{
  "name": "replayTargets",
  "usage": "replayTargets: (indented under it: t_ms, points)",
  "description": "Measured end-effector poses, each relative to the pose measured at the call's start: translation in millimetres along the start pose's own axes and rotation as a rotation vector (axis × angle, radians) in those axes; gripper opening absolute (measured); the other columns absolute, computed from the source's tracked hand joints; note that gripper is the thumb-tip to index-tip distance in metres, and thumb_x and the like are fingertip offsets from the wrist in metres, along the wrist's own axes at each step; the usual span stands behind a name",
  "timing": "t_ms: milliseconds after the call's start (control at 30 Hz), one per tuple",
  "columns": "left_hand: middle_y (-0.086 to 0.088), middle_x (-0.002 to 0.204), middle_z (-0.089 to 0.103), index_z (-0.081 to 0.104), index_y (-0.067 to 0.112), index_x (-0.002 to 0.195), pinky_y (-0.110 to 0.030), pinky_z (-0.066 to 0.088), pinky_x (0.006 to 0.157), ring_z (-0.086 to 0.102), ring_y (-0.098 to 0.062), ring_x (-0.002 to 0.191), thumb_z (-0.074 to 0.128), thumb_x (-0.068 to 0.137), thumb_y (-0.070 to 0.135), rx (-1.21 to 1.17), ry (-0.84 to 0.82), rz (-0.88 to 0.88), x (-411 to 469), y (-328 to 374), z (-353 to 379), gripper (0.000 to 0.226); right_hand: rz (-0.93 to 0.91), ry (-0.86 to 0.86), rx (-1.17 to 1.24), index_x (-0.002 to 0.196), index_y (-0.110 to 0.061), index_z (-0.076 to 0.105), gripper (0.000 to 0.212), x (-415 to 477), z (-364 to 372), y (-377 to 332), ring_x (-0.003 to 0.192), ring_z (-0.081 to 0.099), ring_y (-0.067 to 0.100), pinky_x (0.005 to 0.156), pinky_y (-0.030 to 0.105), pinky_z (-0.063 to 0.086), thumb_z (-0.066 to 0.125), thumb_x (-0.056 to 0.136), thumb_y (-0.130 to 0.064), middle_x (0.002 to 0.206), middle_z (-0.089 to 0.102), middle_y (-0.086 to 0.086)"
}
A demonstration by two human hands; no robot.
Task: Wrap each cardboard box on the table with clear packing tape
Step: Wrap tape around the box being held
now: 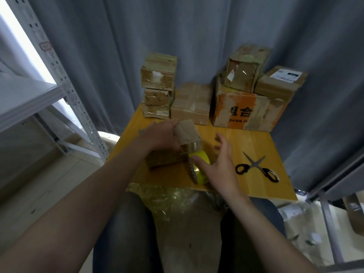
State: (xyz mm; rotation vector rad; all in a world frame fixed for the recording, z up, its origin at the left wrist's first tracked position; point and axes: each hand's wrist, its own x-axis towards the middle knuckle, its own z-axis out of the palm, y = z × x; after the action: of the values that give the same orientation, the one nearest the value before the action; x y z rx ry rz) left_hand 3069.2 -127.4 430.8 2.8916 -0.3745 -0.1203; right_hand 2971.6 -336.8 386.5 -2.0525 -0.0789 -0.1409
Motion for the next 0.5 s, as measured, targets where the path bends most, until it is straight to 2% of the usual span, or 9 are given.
replayTargets:
  t_ms: [67,167,233,300,400,467,500]
  points:
    - [-0.006,0.16,0.038,0.024,0.014,0.16,-0.049,0.033,0.117,0.04,-0.026,0.143,0.083,0.071,0.056,-0.003,-0.01,-0.003,0,0,0,0.115,-0.254,-0.115,-0.185,0.162,-0.031,0.024,0.075,8,-5,-13,0.156,0.013,0.005,0.126,0.033,0.018,0.053,0.099,-0.058,0.17,0.018,-0.013]
    - [-0.006,0.168,0.022,0.019,0.012,0.161,-0.044,0.029,0.121,0.026,-0.027,0.152,0.082,0.072,0.056,-0.047,-0.019,-0.04,-1,-1,2,0.118,-0.331,-0.446,-0.515,0.165,-0.025,0.015,0.07,24,1,-33,0.157,-0.006,0.002,0.129,0.037,-0.008,0.022,0.105,-0.062,0.173,0.005,-0.008]
    - [-0.009,0.164,0.029,0.026,0.011,0.157,-0.043,0.038,0.116,0.033,-0.029,0.148,0.081,0.073,0.05,-0.078,-0.026,-0.049,0,-2,2,0.108,-0.294,-0.546,-0.695,0.166,-0.021,0.008,0.076,35,9,-37,0.157,-0.012,0.006,0.128,0.04,-0.012,0.014,0.105,-0.065,0.174,-0.002,-0.005]
    - [-0.01,0.153,0.042,0.038,0.012,0.15,-0.044,0.045,0.107,0.045,-0.03,0.138,0.081,0.077,0.044,-0.083,-0.023,-0.046,1,-4,2,0.09,-0.253,-0.559,-0.759,0.166,-0.019,0.003,0.08,44,16,-39,0.158,-0.014,0.008,0.128,0.043,-0.013,0.011,0.103,-0.068,0.173,-0.006,-0.004]
    - [-0.009,0.143,0.051,0.046,0.012,0.142,-0.037,0.044,0.103,0.051,-0.028,0.129,0.079,0.082,0.041,-0.073,0.003,0.01,-2,-6,1,0.074,-0.205,-0.532,-0.748,0.166,-0.019,0.001,0.081,68,26,-42,0.157,-0.016,0.009,0.127,0.046,-0.013,0.009,0.103,-0.069,0.173,-0.01,-0.005]
    - [-0.005,0.129,0.058,0.053,0.012,0.134,-0.026,0.039,0.098,0.055,-0.023,0.116,0.078,0.083,0.037,-0.092,-0.002,0.047,-4,-4,1,0.062,-0.179,-0.528,-0.741,0.166,-0.019,0.001,0.084,88,32,-45,0.158,-0.015,0.01,0.128,0.047,-0.011,0.005,0.101,-0.071,0.173,-0.011,-0.005]
    - [-0.003,0.123,0.06,0.055,0.015,0.131,-0.025,0.04,0.098,0.056,-0.021,0.109,0.075,0.083,0.038,-0.105,-0.001,0.058,-4,-3,0,0.057,-0.168,-0.537,-0.741,0.167,-0.019,0.002,0.086,98,35,-48,0.158,-0.014,0.011,0.128,0.049,-0.01,0.002,0.099,-0.072,0.173,-0.01,-0.005]
